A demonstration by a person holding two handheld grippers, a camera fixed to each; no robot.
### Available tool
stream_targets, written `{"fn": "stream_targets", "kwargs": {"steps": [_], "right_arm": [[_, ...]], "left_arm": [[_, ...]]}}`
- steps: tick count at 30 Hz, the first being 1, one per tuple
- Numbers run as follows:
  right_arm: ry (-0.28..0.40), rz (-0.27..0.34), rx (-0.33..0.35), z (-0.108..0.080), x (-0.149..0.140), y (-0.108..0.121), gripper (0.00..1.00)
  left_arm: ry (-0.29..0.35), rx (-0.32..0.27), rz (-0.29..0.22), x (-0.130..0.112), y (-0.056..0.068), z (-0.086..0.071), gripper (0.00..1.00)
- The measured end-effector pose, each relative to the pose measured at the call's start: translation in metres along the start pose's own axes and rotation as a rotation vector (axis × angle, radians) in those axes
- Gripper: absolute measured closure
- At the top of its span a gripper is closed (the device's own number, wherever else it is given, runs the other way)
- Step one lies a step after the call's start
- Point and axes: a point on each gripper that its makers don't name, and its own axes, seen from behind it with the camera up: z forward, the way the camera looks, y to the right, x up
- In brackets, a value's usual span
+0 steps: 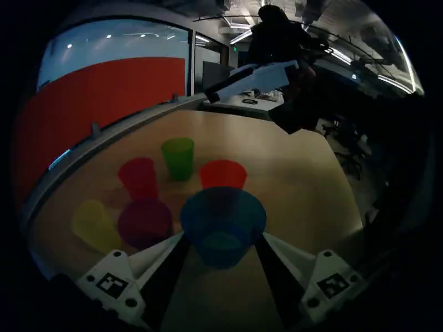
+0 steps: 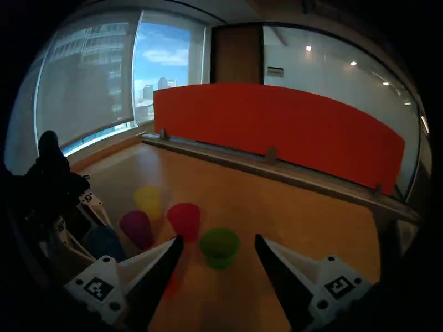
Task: Pour water
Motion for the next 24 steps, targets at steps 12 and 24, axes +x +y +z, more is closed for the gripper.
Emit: {"fn": "stream_targets", "kwargs": {"steps": [12,24], "right_arm": [[0.018,-0.012,-0.011,0.0,0.009,-0.001,0.01],[0.031,-0.002,-0.012,0.007,0.011,-0.002,0.0]], "left_arm": [[0.135,0.113,0.029,0.053,-0.03,-0.043,0.19],[0.274,0.226,0.005,0.101,-0.063,-0.095,0.19]]}}
